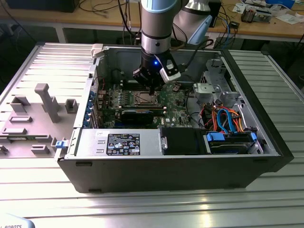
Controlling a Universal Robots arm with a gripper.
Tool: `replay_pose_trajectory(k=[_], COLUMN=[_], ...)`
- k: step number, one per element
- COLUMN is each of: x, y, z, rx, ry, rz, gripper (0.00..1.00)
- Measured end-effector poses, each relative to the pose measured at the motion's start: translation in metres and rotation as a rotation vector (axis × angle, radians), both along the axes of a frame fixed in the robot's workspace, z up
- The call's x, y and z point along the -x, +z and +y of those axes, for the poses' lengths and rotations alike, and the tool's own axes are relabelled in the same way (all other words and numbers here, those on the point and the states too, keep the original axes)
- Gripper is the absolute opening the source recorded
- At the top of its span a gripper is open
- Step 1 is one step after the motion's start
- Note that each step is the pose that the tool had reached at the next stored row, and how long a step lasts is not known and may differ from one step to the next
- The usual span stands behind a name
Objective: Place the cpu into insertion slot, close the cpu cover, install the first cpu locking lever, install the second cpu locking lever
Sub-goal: 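Install the second cpu locking lever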
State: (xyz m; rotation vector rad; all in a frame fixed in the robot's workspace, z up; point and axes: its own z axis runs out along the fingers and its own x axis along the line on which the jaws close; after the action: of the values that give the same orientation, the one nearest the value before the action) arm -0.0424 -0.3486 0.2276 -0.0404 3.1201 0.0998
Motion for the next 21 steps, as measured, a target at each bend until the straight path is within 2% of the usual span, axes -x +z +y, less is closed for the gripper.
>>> replay_pose_trajectory(k=[4, 6, 8, 12, 17, 21], x=[0.0, 0.0, 0.0, -0.0001, 0.0, -0.0001], y=[0.0018, 0.005, 0.0117, 0.0144, 0.0145, 0.0143], z=[-0.0005, -0.0005, -0.0005, -0.0008, -0.0064, -0.0131], rx=[-0.0002, -0.0002, -0.0003, -0.0006, -0.0008, -0.0008], ry=[0.0, 0.0, 0.0, 0.0, 0.0, 0.0], rz=[0.0001, 0.0, 0.0, -0.0001, 0.0, 0.0], gripper=[0.11, 0.11, 0.11, 0.11, 0.11, 0.11])
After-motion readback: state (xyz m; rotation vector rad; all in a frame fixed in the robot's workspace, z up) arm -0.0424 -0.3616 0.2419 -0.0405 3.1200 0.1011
